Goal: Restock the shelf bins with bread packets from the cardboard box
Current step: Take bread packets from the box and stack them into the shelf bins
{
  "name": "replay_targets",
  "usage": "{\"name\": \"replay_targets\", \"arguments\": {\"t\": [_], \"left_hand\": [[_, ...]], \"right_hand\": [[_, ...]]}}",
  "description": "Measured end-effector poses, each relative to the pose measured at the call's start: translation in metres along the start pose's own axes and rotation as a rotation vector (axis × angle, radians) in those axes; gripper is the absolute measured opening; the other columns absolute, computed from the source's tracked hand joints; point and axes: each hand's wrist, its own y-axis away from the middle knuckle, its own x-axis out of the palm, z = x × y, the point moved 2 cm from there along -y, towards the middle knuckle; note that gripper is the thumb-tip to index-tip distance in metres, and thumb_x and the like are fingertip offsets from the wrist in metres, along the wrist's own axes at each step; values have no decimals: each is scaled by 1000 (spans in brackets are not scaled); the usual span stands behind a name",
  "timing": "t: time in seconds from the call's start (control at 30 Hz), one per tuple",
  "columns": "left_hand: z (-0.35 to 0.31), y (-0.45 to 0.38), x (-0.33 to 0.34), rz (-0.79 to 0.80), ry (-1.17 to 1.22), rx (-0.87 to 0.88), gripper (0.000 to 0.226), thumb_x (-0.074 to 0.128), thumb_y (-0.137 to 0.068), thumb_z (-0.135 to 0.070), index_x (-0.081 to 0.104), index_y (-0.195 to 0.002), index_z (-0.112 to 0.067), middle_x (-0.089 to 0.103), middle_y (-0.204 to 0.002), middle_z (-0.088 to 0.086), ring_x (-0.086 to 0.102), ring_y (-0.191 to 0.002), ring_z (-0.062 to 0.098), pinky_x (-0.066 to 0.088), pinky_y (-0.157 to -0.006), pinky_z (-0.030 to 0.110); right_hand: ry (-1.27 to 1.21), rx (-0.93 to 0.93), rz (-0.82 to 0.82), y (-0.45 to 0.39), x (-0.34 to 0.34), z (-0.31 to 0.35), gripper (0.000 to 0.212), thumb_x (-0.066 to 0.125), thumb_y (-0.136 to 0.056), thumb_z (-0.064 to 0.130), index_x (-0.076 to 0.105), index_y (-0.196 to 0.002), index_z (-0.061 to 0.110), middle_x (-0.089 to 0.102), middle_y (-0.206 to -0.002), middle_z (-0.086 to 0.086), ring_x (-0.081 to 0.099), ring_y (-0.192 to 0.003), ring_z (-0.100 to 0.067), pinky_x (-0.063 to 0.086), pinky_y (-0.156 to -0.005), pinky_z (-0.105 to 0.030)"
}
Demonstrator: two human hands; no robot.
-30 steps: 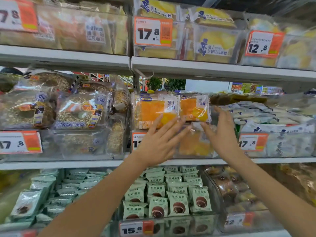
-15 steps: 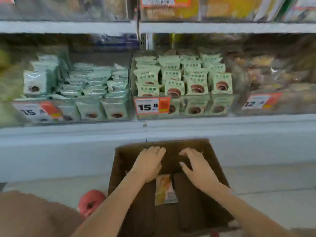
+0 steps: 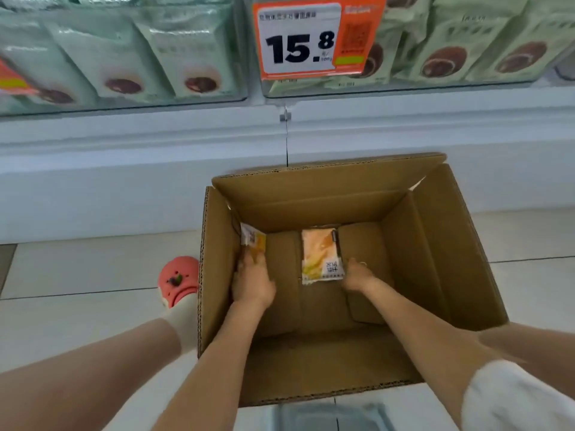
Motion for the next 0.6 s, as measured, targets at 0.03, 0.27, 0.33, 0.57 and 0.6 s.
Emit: {"name": "replay_targets", "arguments": {"t": [0.03,0.27,0.33,0.57,0.6], "left_hand": [[1,-1,4,22,15,-9,64,53,-93,-23,21,-148,-17,5,-158,10,22,-141,31,28,-113,41],[4,-8,21,30,-9,-17,71,51,-95,-22,9,-152,-23,-7,-159,9,-1,-147,28,18,-117,40],[5,-7,23,43,-28,-18,73,51,-95,-21,5,-152,-25,-11,-159,9,-4,-147,27,16,-117,40],[4,-5,25,48,-44,-18,75,51,-95,-22,3,-152,-27,-16,-158,9,-8,-146,27,14,-117,40],[4,-5,25,52,-51,-18,76,51,-95,-22,2,-152,-27,-17,-158,9,-9,-146,27,13,-117,40]], "right_hand": [[-17,21,8,-5,6,0,44,47,-97,12,35,-138,4,41,-142,-17,38,-132,-31,38,-101,-34],[-270,160,-89,-35,22,-3,44,59,-90,10,39,-129,2,46,-135,-18,43,-127,-33,41,-98,-34],[-341,194,-67,-40,22,-4,49,63,-88,10,40,-130,3,48,-134,-18,46,-126,-33,41,-98,-36],[-433,206,-50,-47,35,0,41,69,-85,18,56,-123,8,59,-126,-13,54,-117,-27,45,-93,-33],[-464,207,-82,-47,34,1,39,68,-86,17,56,-122,6,59,-125,-13,55,-116,-28,46,-91,-33]]}}
